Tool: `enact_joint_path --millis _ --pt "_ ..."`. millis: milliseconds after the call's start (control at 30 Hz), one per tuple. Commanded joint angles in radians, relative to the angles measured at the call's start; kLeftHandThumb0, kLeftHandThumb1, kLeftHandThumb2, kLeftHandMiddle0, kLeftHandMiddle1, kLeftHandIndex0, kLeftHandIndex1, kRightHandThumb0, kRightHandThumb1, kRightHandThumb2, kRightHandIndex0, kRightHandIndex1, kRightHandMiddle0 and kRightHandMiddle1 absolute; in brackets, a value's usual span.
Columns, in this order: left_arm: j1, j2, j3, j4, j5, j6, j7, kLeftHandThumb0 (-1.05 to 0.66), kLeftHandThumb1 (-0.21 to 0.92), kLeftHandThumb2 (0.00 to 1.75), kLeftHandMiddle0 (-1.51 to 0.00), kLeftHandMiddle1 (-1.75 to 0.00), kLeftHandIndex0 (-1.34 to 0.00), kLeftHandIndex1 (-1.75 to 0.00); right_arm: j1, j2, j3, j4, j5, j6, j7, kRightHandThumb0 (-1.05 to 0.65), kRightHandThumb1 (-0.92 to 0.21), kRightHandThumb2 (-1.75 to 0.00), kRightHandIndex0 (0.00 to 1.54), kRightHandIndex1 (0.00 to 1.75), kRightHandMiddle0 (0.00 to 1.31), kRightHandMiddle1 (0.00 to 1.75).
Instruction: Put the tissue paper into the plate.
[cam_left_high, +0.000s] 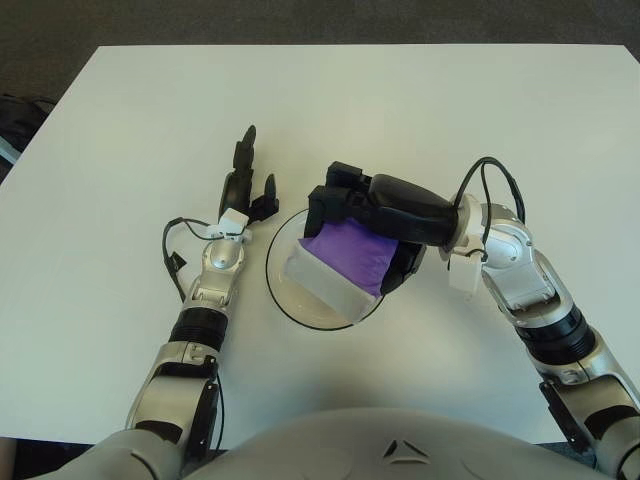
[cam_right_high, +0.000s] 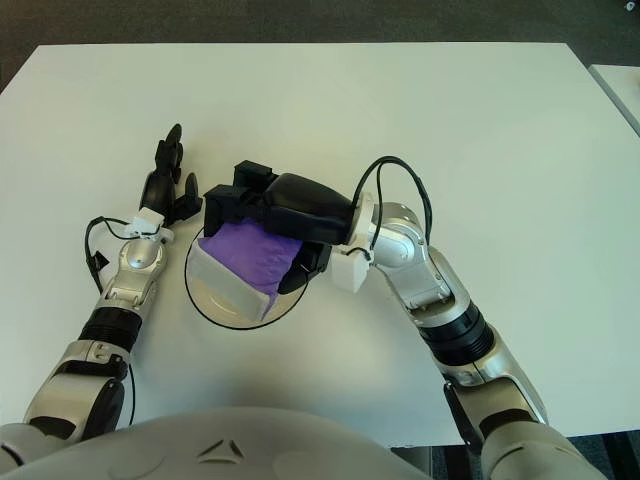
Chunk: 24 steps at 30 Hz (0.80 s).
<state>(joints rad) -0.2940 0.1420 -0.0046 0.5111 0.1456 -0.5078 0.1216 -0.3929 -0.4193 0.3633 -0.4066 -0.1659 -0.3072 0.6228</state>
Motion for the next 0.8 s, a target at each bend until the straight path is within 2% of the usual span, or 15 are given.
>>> enact_joint_path --millis 0,533,767 --pt "0.147 -0.029 -0.022 0.106 0.017 0.021 0.006 -0.85 0.92 0.88 -0.16 -0.01 0.00 -0.28 0.000 0.002 -0.003 0.004 0.009 -0.025 0.003 0.00 -0.10 -1.56 0.77 1.73 0.54 1.75" --pt "0.149 -0.039 -0.019 0.108 0.008 0.028 0.006 -0.84 0.92 0.88 -0.16 -0.01 0.00 -0.24 -0.022 0.033 -0.003 0.042 -0.067 -0.030 -0.041 0.00 -0.09 -1.58 0.78 1.73 0.55 1.75" --pt "0.153 -0.035 -0.023 0.107 0.008 0.005 -0.002 -0.84 0.92 0.91 -0.15 0.00 0.00 -0.22 -0.041 0.044 -0.009 0.061 -0.089 -0.019 -0.048 0.00 -0.08 -1.59 0.80 1.72 0.56 1.75"
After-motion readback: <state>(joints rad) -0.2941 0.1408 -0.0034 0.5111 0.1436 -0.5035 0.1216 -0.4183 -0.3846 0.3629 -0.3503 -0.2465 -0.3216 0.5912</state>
